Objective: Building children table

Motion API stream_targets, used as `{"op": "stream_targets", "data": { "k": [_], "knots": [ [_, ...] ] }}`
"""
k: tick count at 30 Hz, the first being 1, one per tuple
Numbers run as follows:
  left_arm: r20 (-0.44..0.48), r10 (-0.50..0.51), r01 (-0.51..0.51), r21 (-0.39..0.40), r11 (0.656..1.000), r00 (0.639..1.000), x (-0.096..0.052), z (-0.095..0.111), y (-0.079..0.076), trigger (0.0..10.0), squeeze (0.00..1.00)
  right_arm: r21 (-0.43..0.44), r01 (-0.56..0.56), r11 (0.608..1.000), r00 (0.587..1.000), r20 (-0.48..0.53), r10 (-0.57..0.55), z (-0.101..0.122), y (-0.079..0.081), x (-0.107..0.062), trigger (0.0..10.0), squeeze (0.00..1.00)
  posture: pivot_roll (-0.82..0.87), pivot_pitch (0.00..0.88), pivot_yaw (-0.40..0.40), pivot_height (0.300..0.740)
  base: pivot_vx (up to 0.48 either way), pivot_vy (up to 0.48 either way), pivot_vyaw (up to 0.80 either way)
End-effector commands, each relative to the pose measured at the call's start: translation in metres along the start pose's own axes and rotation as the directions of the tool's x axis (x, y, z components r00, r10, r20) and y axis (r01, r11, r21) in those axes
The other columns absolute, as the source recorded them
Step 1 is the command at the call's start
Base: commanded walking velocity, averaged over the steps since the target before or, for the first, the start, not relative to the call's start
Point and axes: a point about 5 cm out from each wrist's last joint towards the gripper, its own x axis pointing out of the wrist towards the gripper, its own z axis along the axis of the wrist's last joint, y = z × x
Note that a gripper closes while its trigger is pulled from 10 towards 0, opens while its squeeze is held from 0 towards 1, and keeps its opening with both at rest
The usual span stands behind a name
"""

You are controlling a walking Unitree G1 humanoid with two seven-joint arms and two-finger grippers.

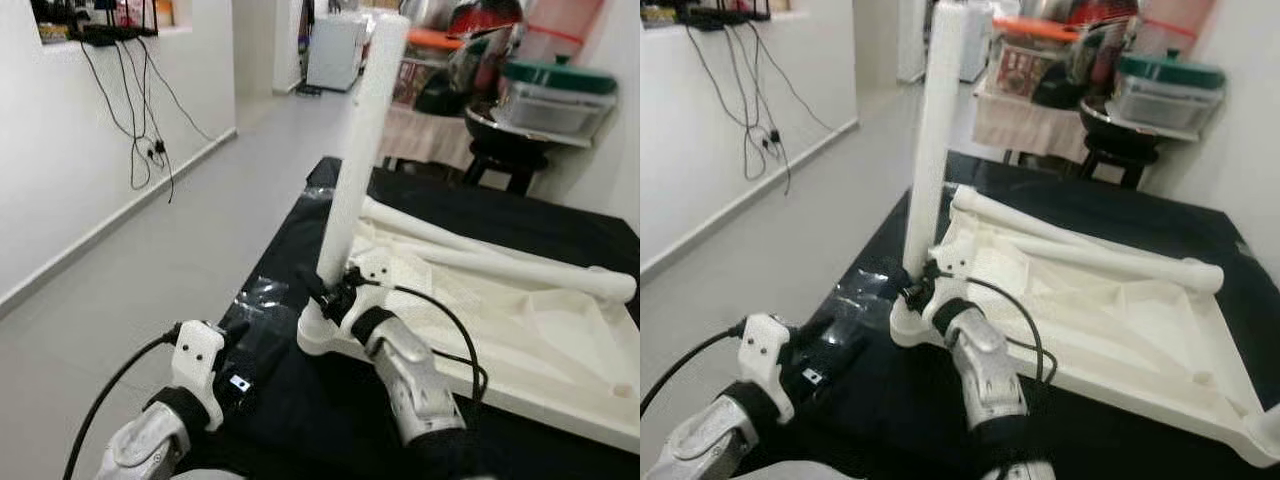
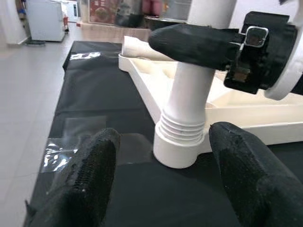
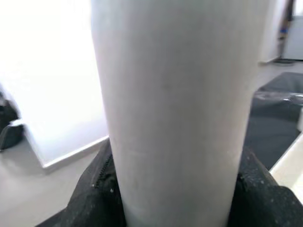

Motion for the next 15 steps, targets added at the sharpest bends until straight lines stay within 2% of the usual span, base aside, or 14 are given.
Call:
{"op": "stream_targets", "data": {
  "k": [1,4,5,7,8,9,11,13,15],
  "knots": [
    [-0.006,-0.006,0.006,-0.003,1.000,1.000,0.000,-0.002,0.000,10.0,0.00,0.045,0.008,0.999,0.998,-0.059,-0.005,-0.015,0.001,-0.003,0.0,0.00,0.08,0.000,-0.091,0.740,0.000,0.000,0.00],
    [-0.004,-0.012,0.012,-0.007,1.000,1.000,0.003,-0.001,0.002,10.0,0.00,0.022,-0.035,0.999,0.993,-0.110,0.037,-0.026,0.002,-0.003,0.0,0.00,0.10,0.000,-0.108,0.740,0.000,0.000,0.00],
    [-0.002,-0.009,0.009,-0.008,1.000,1.000,0.004,-0.001,0.003,10.0,0.00,0.000,-0.079,0.997,0.988,-0.133,0.078,-0.029,0.007,-0.003,3.1,0.00,0.10,0.000,-0.102,0.740,0.000,0.000,0.00],
    [-0.001,-0.006,0.006,-0.008,1.000,1.000,0.004,-0.001,0.003,10.0,0.00,-0.014,-0.099,0.995,0.984,-0.148,0.095,-0.031,0.012,-0.004,3.1,0.00,0.10,0.000,-0.102,0.740,0.000,0.000,0.00],
    [0.001,-0.001,0.001,-0.006,1.000,1.000,0.005,-0.001,0.003,10.0,0.00,0.004,-0.121,0.993,0.982,-0.145,0.120,-0.029,0.015,-0.003,10.0,0.00,0.11,0.000,-0.104,0.740,0.000,0.000,0.00],
    [0.003,0.002,-0.002,-0.005,1.000,1.000,0.005,-0.001,0.003,10.0,0.00,0.034,-0.146,0.989,0.979,-0.139,0.149,-0.027,0.016,-0.003,10.0,1.00,0.11,0.000,-0.105,0.740,0.000,0.000,0.00],
    [0.003,0.002,-0.002,-0.002,1.000,1.000,0.006,-0.001,0.003,10.0,0.00,0.065,-0.146,0.987,0.980,-0.130,0.153,-0.024,0.019,-0.004,10.0,1.00,0.11,0.000,-0.105,0.740,0.000,0.000,0.00],
    [0.004,0.003,-0.003,-0.007,1.000,1.000,0.006,-0.001,0.003,10.0,0.00,0.034,-0.287,0.957,0.951,-0.107,0.289,-0.013,0.027,-0.002,10.0,1.00,0.12,0.000,-0.108,0.740,0.000,0.000,0.00],
    [0.005,0.002,-0.002,-0.009,1.000,1.000,0.007,-0.002,0.003,10.0,0.00,0.007,-0.425,0.905,0.900,-0.099,0.424,-0.003,0.026,0.000,10.0,1.00,0.12,0.000,-0.109,0.740,0.000,0.000,0.00]
  ]
}}
